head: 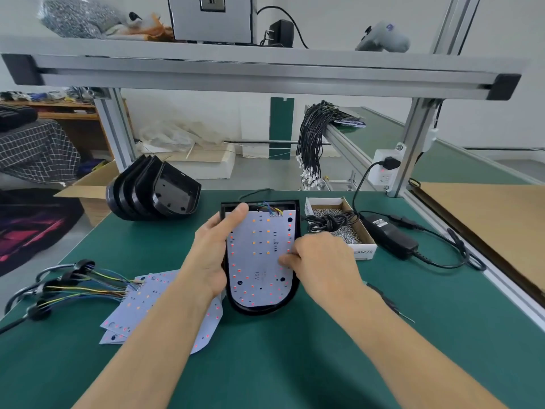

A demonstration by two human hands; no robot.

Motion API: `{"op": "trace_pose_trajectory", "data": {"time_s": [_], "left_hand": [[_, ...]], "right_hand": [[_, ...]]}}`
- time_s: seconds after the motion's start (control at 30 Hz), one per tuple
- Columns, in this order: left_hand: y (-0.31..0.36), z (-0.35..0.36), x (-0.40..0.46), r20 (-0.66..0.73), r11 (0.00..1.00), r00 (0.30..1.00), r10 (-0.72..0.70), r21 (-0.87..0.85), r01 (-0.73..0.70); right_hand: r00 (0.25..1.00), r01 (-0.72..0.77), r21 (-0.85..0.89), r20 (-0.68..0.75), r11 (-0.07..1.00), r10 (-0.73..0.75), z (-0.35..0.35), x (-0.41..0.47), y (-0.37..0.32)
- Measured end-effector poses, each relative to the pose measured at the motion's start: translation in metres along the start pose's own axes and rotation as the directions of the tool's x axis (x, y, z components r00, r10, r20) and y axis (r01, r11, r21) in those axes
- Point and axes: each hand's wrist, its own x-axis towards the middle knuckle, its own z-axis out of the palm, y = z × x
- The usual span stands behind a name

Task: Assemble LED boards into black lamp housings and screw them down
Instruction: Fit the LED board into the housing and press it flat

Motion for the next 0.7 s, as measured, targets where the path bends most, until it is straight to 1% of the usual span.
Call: {"op": "trace_pose_trajectory", "data": {"time_s": [0.07, 0.1, 0.13, 0.17, 0.2, 0.23, 0.27, 0.3, 0.37, 0.43, 0.5, 0.57, 0.63, 0.7], "left_hand": [[0.001, 0.000, 0.002, -0.029, 0.999, 0.999, 0.031, 0.019, -0.030], [0.001, -0.002, 0.004, -0.045, 0.999, 0.998, 0.033, 0.018, -0.033], [0.000, -0.004, 0.006, -0.062, 0.999, 0.998, 0.033, 0.015, -0.032], [0.000, -0.006, 0.007, -0.077, 0.999, 0.997, 0.030, 0.012, -0.030], [-0.001, -0.008, 0.008, -0.087, 1.000, 0.996, 0.028, 0.012, -0.027], [-0.001, -0.009, 0.008, -0.089, 0.999, 0.996, 0.030, 0.018, -0.029], [-0.002, -0.009, 0.008, -0.082, 0.999, 0.996, 0.039, 0.029, -0.037], [-0.003, -0.009, 0.008, -0.069, 0.998, 0.996, 0.051, 0.042, -0.048], [-0.003, -0.008, 0.007, -0.060, 0.996, 0.996, 0.073, 0.062, -0.069], [-0.002, -0.007, 0.006, -0.096, 0.989, 0.991, 0.091, 0.127, -0.078], [-0.002, -0.008, 0.006, -0.129, 0.976, 0.988, 0.084, 0.211, -0.055], [-0.003, -0.007, 0.004, -0.174, 0.971, 0.981, 0.089, 0.234, -0.047], [-0.006, -0.004, 0.002, -0.246, 0.955, 0.955, 0.167, 0.281, -0.094], [-0.007, 0.001, -0.001, -0.277, 0.926, 0.925, 0.261, 0.343, -0.159]], "right_hand": [[0.998, -0.028, -0.048, -0.062, 0.998, 0.025, -0.003, 0.003, -0.002], [0.993, -0.042, -0.009, -0.110, 0.999, 0.040, -0.002, 0.005, 0.000], [0.989, -0.071, 0.077, -0.126, 0.994, 0.081, -0.002, 0.006, 0.001], [0.986, -0.120, 0.220, -0.083, 0.968, 0.142, -0.001, 0.008, 0.003], [0.982, -0.178, 0.404, 0.015, 0.897, 0.188, 0.001, 0.009, 0.005], [0.972, -0.234, 0.587, 0.132, 0.775, 0.194, 0.002, 0.011, 0.007], [0.957, -0.286, 0.716, 0.242, 0.636, 0.158, 0.005, 0.011, 0.007], [0.947, -0.313, 0.782, 0.300, 0.539, 0.114, 0.009, 0.011, 0.007], [0.947, -0.315, 0.845, 0.311, 0.432, 0.082, 0.017, 0.009, 0.008], [0.949, -0.312, 0.883, 0.303, 0.350, 0.083, 0.021, 0.008, 0.008], [0.951, -0.307, 0.902, 0.301, 0.303, 0.070, 0.022, 0.008, 0.010], [0.952, -0.303, 0.914, 0.302, 0.270, 0.046, 0.021, 0.006, 0.008], [0.956, -0.291, 0.928, 0.292, 0.232, 0.029, 0.022, 0.004, 0.002], [0.962, -0.272, 0.944, 0.267, 0.189, 0.049, 0.025, 0.002, -0.004]]}}
